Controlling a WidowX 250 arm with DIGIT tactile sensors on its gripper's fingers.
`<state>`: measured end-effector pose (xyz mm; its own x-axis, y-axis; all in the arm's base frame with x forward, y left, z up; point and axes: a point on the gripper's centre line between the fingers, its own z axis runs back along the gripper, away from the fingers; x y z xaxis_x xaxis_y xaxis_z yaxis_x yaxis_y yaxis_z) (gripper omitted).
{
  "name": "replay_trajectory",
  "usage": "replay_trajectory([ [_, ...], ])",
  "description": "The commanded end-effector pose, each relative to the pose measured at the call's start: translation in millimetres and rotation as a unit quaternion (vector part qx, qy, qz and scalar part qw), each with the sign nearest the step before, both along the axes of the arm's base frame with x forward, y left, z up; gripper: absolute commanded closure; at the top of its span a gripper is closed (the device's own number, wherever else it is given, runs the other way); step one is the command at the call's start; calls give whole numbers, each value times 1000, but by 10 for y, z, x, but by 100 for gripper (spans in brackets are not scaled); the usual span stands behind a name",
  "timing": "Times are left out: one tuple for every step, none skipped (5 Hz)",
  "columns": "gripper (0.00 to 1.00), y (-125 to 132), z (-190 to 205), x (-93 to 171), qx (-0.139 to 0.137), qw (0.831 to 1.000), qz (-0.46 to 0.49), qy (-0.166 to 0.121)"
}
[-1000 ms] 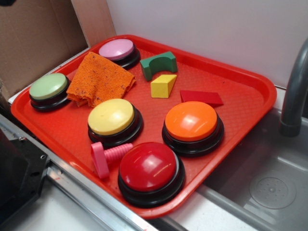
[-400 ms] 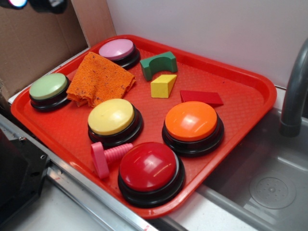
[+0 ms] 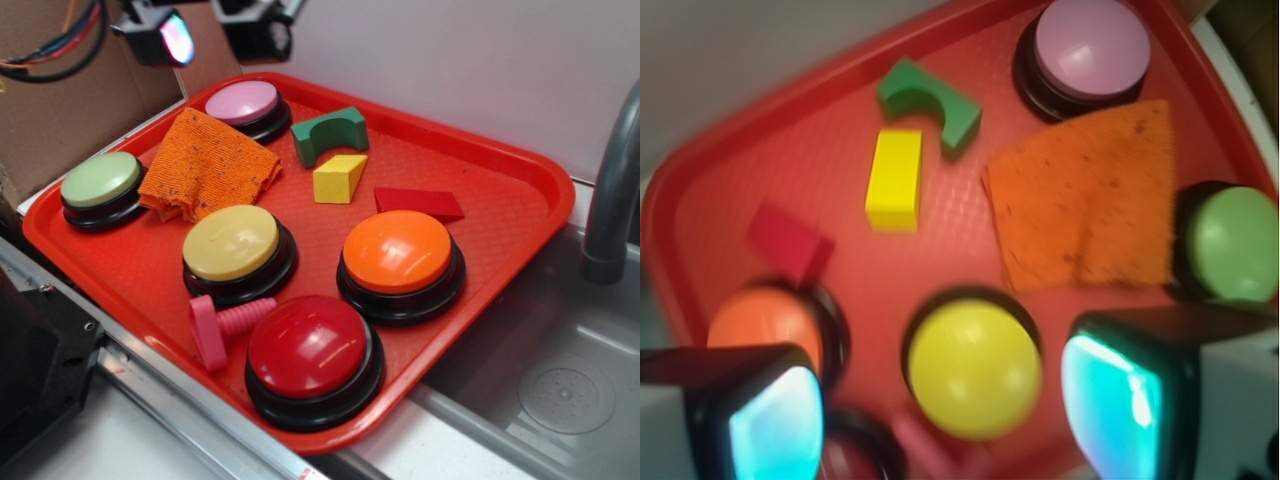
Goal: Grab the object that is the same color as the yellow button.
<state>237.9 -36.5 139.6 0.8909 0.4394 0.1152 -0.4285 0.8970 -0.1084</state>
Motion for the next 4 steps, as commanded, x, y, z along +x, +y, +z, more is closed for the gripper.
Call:
replay_trajectory([
  [0, 41, -455, 511, -17, 997, 65, -30],
  [0, 3, -702, 624, -14, 997, 66, -24],
  [0, -27, -958, 725, -12, 997, 79, -12],
  [0, -57, -1131, 783, -22, 997, 75, 1],
])
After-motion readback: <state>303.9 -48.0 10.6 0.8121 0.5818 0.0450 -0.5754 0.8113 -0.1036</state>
